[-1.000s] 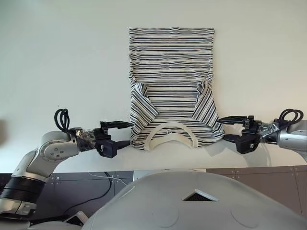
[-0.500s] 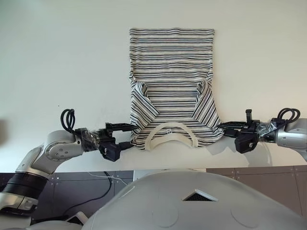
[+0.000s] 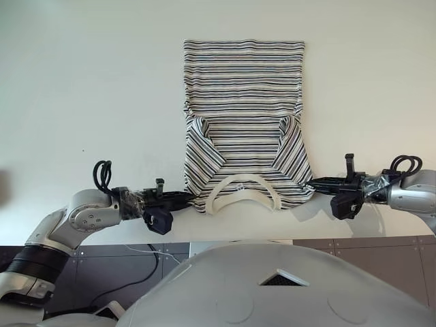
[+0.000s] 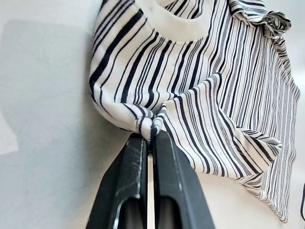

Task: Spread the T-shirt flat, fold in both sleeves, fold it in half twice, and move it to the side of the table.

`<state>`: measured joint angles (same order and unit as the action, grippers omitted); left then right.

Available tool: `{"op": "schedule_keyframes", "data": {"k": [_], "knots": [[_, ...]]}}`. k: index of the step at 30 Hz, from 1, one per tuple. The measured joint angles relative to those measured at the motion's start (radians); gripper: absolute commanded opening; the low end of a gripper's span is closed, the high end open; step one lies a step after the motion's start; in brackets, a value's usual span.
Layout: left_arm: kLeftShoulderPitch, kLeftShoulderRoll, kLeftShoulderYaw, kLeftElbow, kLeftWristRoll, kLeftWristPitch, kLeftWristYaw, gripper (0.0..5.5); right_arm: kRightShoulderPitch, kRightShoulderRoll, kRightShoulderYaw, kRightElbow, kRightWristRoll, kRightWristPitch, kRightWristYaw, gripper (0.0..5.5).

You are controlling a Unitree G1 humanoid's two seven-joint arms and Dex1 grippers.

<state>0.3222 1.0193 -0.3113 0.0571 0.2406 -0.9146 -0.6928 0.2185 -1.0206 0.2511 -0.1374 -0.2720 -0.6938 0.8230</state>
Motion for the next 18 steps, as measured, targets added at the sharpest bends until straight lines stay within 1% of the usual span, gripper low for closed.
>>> {"op": "schedule_keyframes", "data": {"k": [5,8,10,11,12,13,16,18], "knots": [[0.047,0.012,-0.007,-0.026,-0.073,0.059,-0.010,0.15,0.020,-0.006,0.009,-0.010,0.024,0.002,0.032,0.10],[0.120,0.063,-0.018,-0.123,-0.208,0.194,-0.088,0.15,0.094,-0.045,0.015,-0.058,0.112,0.059,0.086,0.10],[0.202,0.137,-0.029,-0.239,-0.359,0.340,-0.166,0.15,0.180,-0.097,0.004,-0.129,0.200,0.120,0.129,0.10],[0.267,0.192,-0.029,-0.315,-0.449,0.425,-0.204,0.15,0.234,-0.129,-0.008,-0.170,0.260,0.161,0.151,0.10],[0.335,0.245,-0.023,-0.388,-0.543,0.486,-0.235,0.15,0.288,-0.157,-0.028,-0.212,0.329,0.203,0.168,0.10],[0.374,0.272,0.003,-0.440,-0.618,0.533,-0.251,0.15,0.322,-0.172,-0.051,-0.248,0.391,0.244,0.175,0.10],[0.386,0.293,0.093,-0.518,-0.806,0.659,-0.279,0.15,0.334,-0.176,-0.118,-0.321,0.563,0.386,0.191,0.10],[0.325,0.262,0.127,-0.529,-0.901,0.758,-0.277,0.15,0.290,-0.164,-0.145,-0.351,0.704,0.516,0.182,0.10]]}}
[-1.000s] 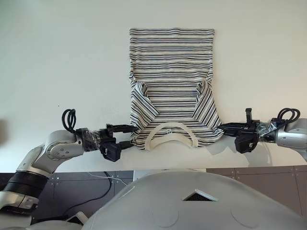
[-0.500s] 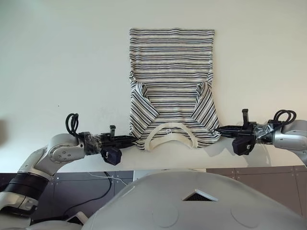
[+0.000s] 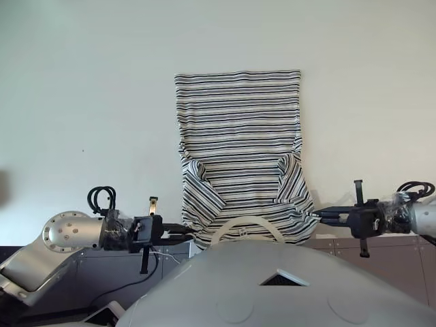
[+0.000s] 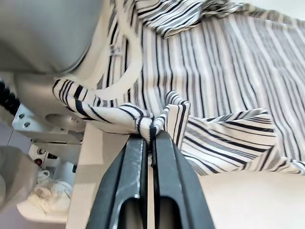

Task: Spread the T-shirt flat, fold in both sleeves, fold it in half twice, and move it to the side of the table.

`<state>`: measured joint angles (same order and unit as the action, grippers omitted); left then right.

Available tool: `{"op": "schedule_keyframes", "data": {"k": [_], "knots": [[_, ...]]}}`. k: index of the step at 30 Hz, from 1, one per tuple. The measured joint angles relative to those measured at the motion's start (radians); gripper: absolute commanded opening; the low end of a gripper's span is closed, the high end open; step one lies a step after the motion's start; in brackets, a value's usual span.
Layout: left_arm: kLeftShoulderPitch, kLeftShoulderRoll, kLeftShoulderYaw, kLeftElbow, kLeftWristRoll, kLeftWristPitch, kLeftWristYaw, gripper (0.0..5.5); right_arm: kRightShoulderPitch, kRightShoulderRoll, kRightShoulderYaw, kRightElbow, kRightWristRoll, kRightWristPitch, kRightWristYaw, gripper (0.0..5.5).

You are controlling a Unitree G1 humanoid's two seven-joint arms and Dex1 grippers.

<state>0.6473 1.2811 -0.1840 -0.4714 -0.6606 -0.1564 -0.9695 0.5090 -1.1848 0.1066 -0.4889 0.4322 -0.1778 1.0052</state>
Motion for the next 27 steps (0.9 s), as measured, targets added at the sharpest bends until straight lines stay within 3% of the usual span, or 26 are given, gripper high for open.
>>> {"op": "schedule_keyframes", "data": {"k": [4,9,16,27], "knots": [[-0.285,-0.142,0.064,0.069,-0.186,0.237,0.090,0.15,-0.245,0.105,-0.042,-0.010,0.283,0.292,-0.110,0.10],[-0.676,-0.390,0.062,0.316,-0.117,0.393,0.255,0.15,-0.612,0.351,0.028,0.206,0.240,0.480,-0.270,0.10],[-0.986,-0.671,-0.002,0.832,0.251,0.226,0.304,0.15,-0.853,0.640,0.141,0.669,-0.095,0.374,-0.383,0.10],[-1.167,-0.852,0.037,1.367,0.479,-0.059,0.322,0.15,-1.051,0.817,0.093,1.140,-0.301,0.182,-0.468,0.10]]}}
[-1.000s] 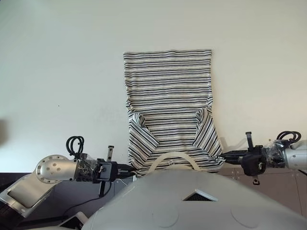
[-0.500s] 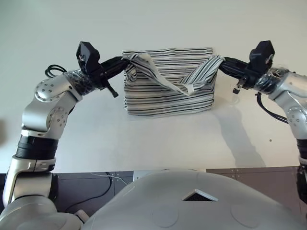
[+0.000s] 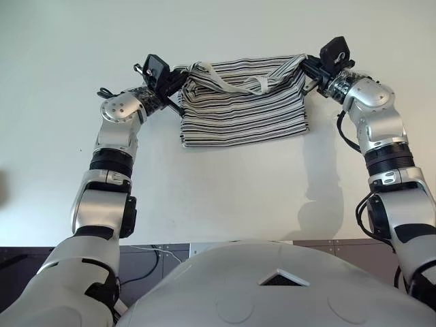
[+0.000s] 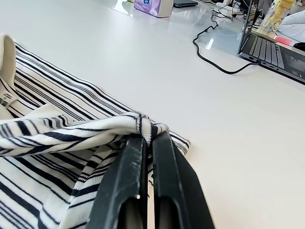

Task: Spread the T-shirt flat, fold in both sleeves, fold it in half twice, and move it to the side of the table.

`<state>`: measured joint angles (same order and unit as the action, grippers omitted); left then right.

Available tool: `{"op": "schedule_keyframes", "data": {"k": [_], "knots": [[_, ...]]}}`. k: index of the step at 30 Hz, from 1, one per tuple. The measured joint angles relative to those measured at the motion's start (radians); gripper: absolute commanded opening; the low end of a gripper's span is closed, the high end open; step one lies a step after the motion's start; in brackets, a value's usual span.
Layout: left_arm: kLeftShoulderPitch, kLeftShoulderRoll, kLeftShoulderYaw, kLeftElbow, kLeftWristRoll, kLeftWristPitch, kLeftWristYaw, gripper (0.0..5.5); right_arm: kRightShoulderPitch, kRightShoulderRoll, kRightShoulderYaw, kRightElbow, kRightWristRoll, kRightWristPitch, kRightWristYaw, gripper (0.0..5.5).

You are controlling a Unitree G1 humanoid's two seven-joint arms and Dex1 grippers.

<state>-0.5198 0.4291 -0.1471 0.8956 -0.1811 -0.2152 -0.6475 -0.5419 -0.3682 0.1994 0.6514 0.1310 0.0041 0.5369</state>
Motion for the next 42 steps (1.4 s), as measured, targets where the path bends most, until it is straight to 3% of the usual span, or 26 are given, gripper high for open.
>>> {"op": "schedule_keyframes", "data": {"k": [2,9,14,19,27,33,37,42], "knots": [[-0.036,-0.017,0.026,0.068,0.019,-0.030,0.027,0.15,-0.019,0.029,0.000,0.081,-0.031,-0.025,-0.015,0.10],[-0.079,-0.064,0.044,0.216,0.109,-0.093,0.116,1.33,-0.130,0.099,-0.020,0.342,-0.129,-0.137,-0.127,1.38],[-0.120,-0.087,0.064,0.289,0.160,-0.115,0.249,1.37,-0.200,0.124,-0.063,0.458,-0.140,-0.156,-0.176,2.16],[-0.167,-0.091,0.103,0.353,0.178,-0.074,0.339,1.37,-0.269,0.139,-0.083,0.590,-0.176,-0.129,-0.232,2.16],[-0.186,-0.086,0.074,0.345,0.258,-0.181,0.253,1.37,-0.295,0.124,-0.082,0.587,-0.248,-0.241,-0.274,2.16],[-0.199,0.017,0.074,0.334,0.317,-0.194,0.391,1.37,-0.328,0.132,0.004,0.597,-0.361,-0.270,-0.215,2.16],[-0.168,0.005,0.133,0.275,0.267,-0.204,0.437,1.37,-0.337,0.116,0.063,0.648,-0.451,-0.203,-0.265,2.16],[-0.027,-0.065,0.222,0.061,0.165,-0.197,0.465,1.37,-0.343,-0.012,0.160,0.649,-0.562,-0.214,-0.195,2.16]]}}
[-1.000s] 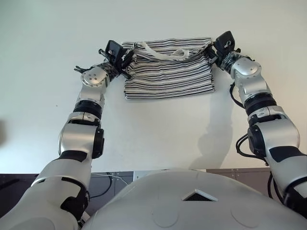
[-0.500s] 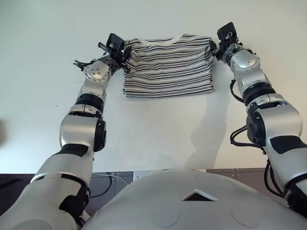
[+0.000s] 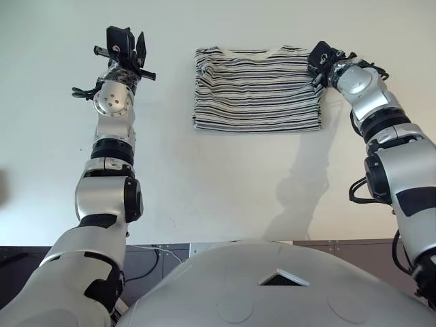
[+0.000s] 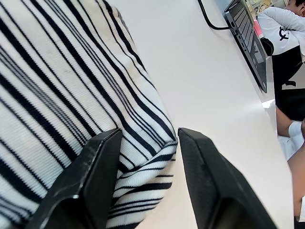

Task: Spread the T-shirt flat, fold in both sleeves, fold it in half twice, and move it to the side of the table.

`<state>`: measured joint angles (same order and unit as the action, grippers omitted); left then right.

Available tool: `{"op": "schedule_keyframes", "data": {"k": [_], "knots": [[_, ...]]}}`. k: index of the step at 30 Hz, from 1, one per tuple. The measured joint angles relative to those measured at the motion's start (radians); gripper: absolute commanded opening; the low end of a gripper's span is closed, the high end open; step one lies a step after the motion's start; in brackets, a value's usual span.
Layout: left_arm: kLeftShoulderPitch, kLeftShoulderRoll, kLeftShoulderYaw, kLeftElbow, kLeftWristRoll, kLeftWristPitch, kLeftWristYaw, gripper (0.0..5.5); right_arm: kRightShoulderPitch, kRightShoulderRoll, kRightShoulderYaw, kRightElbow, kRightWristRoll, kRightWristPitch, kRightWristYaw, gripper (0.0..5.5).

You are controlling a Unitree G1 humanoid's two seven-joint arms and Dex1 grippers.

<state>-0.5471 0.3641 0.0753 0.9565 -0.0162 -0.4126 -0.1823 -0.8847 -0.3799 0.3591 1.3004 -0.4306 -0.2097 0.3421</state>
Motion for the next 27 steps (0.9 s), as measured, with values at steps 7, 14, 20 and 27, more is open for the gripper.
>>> {"op": "schedule_keyframes", "data": {"k": [7,14,20,27], "knots": [[0.183,-0.035,0.009,-0.250,-0.012,0.051,0.012,1.37,0.319,-0.397,0.069,-0.536,0.208,-0.239,0.444,2.16],[0.456,-0.063,0.008,-0.648,-0.018,0.189,0.012,1.37,0.725,-0.481,0.157,-1.337,0.483,-0.014,0.608,2.16],[0.648,-0.031,0.007,-1.078,-0.027,0.489,-0.029,1.37,0.933,-0.312,0.368,-1.713,0.404,0.357,0.555,2.16],[0.687,-0.037,0.018,-1.161,-0.025,0.553,-0.024,1.37,0.979,-0.327,0.138,-1.958,0.525,0.542,0.503,2.16]]}}
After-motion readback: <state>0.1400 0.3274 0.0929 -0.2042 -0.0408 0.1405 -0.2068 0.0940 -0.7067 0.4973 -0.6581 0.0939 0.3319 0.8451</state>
